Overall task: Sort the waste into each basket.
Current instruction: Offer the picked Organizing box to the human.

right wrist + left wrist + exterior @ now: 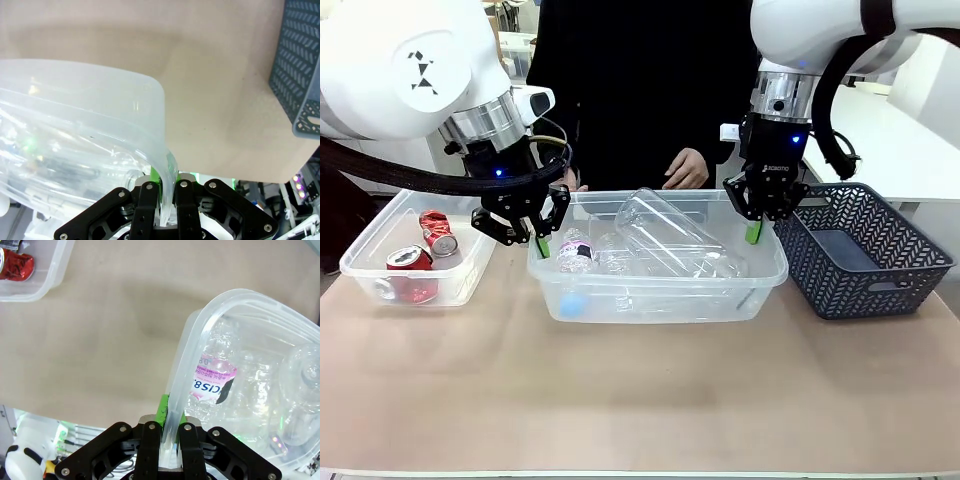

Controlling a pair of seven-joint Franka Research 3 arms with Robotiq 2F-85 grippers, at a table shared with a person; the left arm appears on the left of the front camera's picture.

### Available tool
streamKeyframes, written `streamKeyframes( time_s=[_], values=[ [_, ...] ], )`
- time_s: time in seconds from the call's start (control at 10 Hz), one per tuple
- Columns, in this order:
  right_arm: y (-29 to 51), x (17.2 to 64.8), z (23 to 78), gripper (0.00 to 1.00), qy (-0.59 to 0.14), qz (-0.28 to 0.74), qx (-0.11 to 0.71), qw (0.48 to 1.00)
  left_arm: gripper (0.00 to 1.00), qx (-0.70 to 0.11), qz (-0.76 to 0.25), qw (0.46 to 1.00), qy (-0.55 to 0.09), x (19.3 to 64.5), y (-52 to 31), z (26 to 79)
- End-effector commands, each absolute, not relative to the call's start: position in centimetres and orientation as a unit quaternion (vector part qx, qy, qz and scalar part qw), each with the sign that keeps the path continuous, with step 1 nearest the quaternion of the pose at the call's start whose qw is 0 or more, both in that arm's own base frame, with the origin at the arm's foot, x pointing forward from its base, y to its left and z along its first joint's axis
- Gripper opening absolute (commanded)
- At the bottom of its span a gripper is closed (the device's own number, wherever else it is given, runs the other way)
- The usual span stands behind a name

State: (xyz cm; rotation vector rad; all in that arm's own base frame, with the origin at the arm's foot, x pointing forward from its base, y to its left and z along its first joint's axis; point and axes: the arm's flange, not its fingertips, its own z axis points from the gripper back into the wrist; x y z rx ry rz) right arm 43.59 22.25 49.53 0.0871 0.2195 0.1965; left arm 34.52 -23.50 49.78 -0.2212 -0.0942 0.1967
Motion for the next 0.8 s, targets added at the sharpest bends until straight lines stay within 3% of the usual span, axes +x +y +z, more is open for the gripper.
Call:
streamKeyframes(
  time_s=[0.0,0.3,0.4,0.7],
  values=[
    [21.9,43.2,49.9,0.02,0.113,0.102,0.046,0.987,0.00,-0.109,0.113,0.986,-0.053,34.7,-22.8,49.6],
    [21.9,43.2,49.9,0.02,0.113,0.102,0.046,0.987,0.00,-0.109,0.113,0.986,-0.053,34.7,-22.8,49.6],
    [22.3,43.6,49.5,0.05,0.109,0.098,0.043,0.988,0.05,-0.110,0.098,0.988,-0.047,34.5,-23.5,49.8],
    [24.4,53.6,48.9,0.05,0.121,0.086,0.062,0.987,0.05,-0.105,0.068,0.992,-0.031,44.7,-24.5,50.2]
  ],
)
